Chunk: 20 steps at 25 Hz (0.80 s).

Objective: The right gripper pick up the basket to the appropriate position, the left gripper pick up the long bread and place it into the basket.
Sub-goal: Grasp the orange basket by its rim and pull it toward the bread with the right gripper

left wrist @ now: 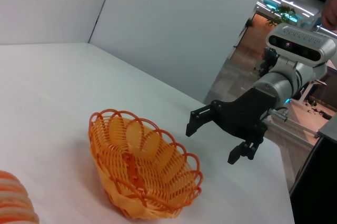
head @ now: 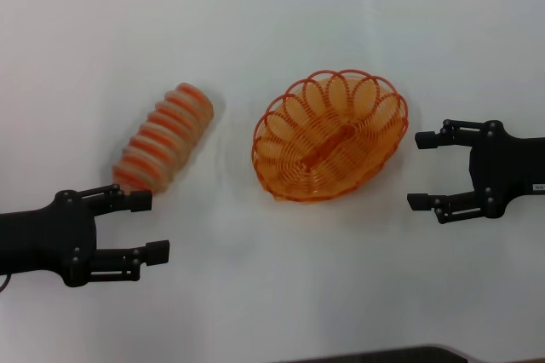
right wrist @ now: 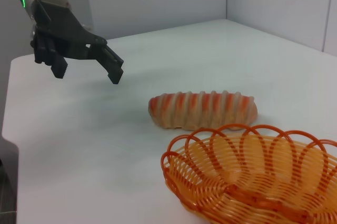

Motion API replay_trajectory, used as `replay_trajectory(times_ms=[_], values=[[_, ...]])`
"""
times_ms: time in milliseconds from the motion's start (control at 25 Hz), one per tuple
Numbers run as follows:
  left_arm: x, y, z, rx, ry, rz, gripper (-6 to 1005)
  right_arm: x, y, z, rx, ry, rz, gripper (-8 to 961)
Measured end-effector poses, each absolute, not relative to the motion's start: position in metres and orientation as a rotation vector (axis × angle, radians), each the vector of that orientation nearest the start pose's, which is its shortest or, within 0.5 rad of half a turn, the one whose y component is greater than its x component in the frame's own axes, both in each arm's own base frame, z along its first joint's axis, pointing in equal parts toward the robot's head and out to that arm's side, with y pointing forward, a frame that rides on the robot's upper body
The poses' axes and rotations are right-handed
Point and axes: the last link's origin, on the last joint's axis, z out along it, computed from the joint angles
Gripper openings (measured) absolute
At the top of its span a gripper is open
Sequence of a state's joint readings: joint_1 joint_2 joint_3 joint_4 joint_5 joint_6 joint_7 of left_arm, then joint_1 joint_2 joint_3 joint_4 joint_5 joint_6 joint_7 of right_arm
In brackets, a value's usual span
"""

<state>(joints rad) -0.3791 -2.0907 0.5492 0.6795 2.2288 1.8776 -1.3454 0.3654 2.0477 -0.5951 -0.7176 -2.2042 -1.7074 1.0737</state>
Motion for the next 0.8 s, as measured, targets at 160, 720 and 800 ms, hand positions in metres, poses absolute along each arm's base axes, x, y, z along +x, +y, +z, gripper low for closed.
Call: replay_trajectory(times_ms=[160,720,800], values=[[-0.3008,0.2416,0.0027,-2.907,-0.814,-0.751,866,0.3251,0.2637,0.0197,-2.829,0.383,0.463,920],[-0.3009,0.2414,0.0025,-2.91,-0.813,-0.748,860,0.326,0.2642,0.0216,-2.81,0.406,0.475,918],[-0.3009,0.2414,0.0025,-2.91,-0.813,-0.748,860,0.3245,0.2655,0.0242,-2.792,0.427,0.504,918]])
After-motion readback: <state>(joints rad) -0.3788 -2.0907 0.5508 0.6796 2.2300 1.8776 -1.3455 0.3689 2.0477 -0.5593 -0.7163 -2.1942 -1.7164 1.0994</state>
